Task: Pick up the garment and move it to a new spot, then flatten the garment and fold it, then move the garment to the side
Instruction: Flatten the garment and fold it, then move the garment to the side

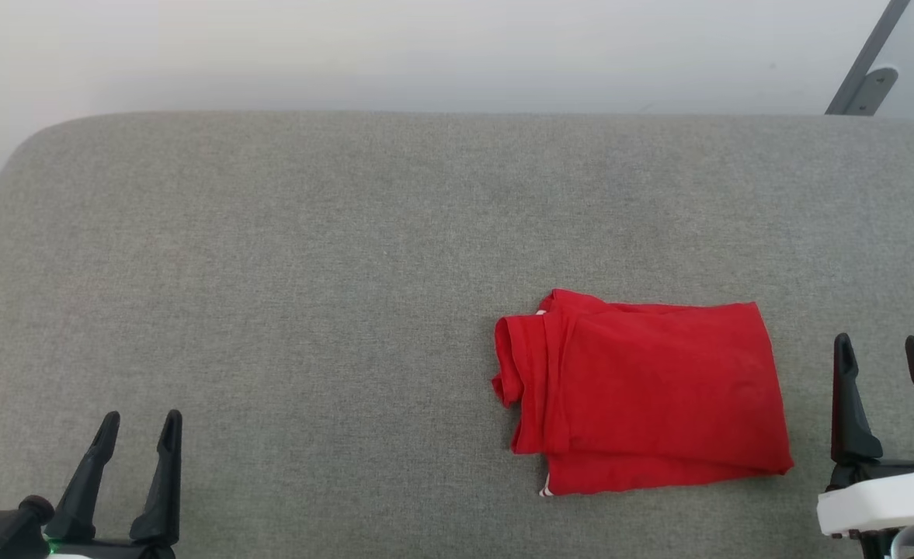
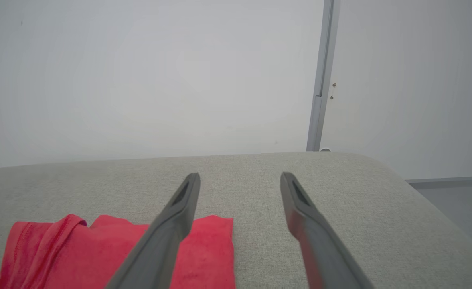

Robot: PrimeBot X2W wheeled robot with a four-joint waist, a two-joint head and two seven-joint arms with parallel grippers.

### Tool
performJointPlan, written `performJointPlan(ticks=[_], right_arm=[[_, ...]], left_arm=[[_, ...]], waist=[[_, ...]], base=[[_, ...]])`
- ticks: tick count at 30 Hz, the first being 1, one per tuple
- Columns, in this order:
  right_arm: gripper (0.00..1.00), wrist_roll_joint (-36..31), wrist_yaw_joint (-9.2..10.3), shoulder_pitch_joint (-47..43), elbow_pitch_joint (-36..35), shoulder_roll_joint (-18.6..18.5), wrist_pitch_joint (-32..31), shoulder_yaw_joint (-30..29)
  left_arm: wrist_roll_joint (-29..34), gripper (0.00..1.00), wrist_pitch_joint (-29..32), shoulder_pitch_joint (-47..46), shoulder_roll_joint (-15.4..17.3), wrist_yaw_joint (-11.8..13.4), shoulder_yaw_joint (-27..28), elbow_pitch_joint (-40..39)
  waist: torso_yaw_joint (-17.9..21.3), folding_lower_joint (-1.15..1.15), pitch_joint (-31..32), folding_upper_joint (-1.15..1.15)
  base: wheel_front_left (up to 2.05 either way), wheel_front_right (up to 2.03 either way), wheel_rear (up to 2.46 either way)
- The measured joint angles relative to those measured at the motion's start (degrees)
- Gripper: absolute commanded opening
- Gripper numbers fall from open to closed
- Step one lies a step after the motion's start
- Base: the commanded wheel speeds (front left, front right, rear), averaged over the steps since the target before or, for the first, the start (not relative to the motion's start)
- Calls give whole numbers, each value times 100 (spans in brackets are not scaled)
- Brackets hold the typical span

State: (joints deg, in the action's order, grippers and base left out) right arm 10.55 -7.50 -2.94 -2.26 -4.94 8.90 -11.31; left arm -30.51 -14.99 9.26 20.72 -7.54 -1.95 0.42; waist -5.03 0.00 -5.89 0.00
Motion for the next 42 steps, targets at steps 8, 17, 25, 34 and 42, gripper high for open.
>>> performJointPlan(ticks=[8, 17, 25, 34, 42], right_arm=[[100, -58, 0, 8, -178, 97, -166, -13], [100, -264, 0, 792, 207, -46, -1595, 178], [100, -189, -1, 1252, -71, -619, -4317, 412], [100, -2, 1, 1469, -857, -516, -6219, 560], [0, -70, 0, 1433, -1091, -276, -6223, 555]], left_arm=[[10, 100, 0, 7, -4, -1, 45, -127], [-141, 100, 0, -395, 168, 0, 35, -203], [-323, 100, 0, -787, 350, 0, -83, -270], [-492, 100, 0, -1166, 455, -1, -326, -333], [-539, 100, 0, -1379, 523, 0, -444, -330]], waist=[[-12, 0, -153, 0], [30, 0, -582, 0], [20, 0, -1142, 0], [-21, 0, -1789, 0], [-101, 0, -2080, 0]], base=[[0, 0, 0], [0, 0, 0], [0, 0, 0], [0, 0, 0], [0, 0, 0]])
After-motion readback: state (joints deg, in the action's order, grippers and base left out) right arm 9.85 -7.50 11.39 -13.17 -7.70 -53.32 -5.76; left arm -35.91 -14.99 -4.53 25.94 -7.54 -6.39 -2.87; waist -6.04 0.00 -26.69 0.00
